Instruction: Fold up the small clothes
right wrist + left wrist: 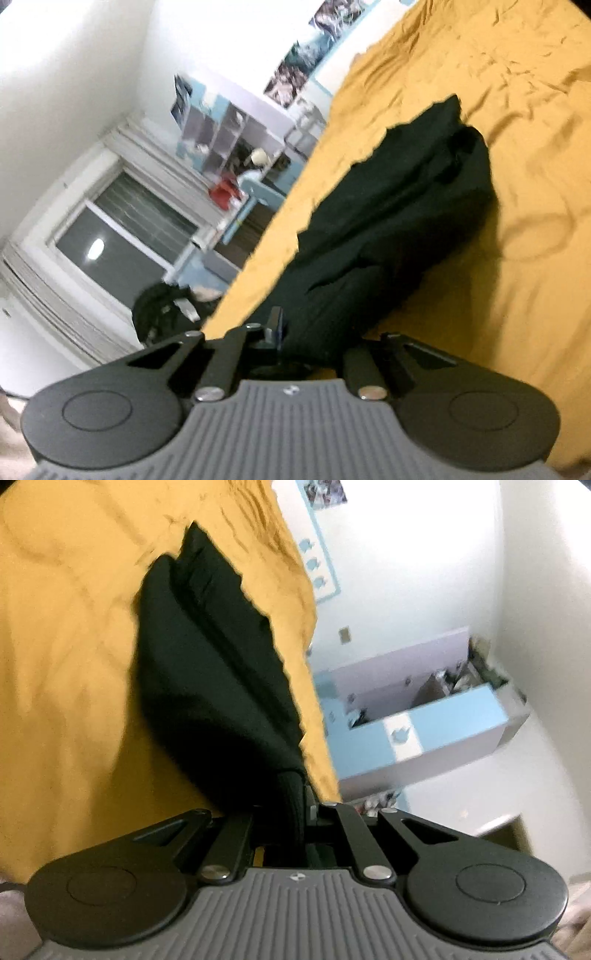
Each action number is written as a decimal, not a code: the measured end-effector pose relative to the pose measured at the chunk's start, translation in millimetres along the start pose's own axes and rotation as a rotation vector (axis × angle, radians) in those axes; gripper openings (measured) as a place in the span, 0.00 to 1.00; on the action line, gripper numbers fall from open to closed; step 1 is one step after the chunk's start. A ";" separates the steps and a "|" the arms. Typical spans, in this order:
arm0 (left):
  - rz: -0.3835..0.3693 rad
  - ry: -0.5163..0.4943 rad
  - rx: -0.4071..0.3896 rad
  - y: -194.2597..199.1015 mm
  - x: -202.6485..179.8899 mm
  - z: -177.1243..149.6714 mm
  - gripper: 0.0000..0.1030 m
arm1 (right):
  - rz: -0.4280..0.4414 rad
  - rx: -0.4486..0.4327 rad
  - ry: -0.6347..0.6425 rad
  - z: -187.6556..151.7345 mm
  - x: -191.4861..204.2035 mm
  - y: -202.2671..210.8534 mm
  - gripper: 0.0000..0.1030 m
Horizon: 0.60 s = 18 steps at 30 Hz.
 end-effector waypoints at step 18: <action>0.007 -0.135 -0.166 -124.5 8.0 211.7 0.05 | -0.025 -0.190 -0.092 249.5 -76.5 -154.8 0.03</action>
Point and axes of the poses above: each gripper's, at about its wrist camera, not at the fingertips, and y roughly against the way its jaws point, x to its left, z to its top, the point moved 10 cm from there along -y, roughly the way its jaws point, and after that the axes turned 5 degrees about -z, right-handed, at the moved point
